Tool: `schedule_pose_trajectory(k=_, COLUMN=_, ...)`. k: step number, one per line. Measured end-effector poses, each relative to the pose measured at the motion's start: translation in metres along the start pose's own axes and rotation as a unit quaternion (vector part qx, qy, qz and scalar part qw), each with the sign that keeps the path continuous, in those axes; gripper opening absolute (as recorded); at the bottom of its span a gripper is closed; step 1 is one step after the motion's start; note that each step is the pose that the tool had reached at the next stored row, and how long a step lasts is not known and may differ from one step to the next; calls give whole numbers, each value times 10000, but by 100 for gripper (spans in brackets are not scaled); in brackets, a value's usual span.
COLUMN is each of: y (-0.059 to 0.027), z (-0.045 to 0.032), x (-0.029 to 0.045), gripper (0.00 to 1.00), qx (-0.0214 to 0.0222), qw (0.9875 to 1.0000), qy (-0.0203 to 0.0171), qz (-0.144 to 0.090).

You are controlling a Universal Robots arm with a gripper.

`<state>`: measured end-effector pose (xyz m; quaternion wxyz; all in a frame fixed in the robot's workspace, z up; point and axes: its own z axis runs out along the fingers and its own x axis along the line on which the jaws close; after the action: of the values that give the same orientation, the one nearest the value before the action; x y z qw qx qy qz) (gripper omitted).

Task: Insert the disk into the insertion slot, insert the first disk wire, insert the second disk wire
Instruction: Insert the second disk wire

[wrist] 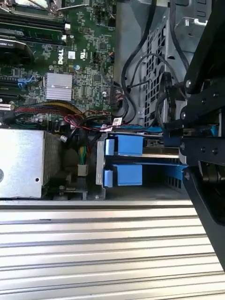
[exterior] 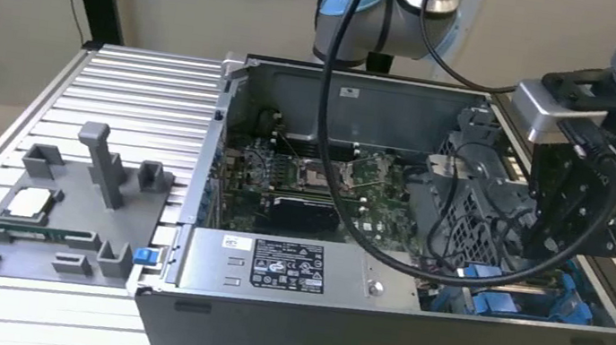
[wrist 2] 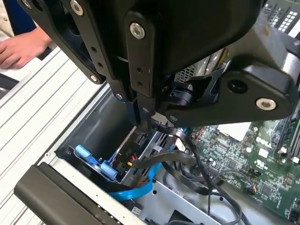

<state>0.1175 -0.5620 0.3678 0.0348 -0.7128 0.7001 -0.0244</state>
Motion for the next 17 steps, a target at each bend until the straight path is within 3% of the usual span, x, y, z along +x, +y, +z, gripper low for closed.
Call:
schedule_pose_trajectory(k=8, y=-1, z=45, x=27, gripper=0, qx=-2, qw=9999, qy=-26, qz=-160)
schedule_pose_trajectory(k=17, y=-25, z=63, x=72, gripper=0, qx=-2, qw=9998, qy=-37, qz=-175)
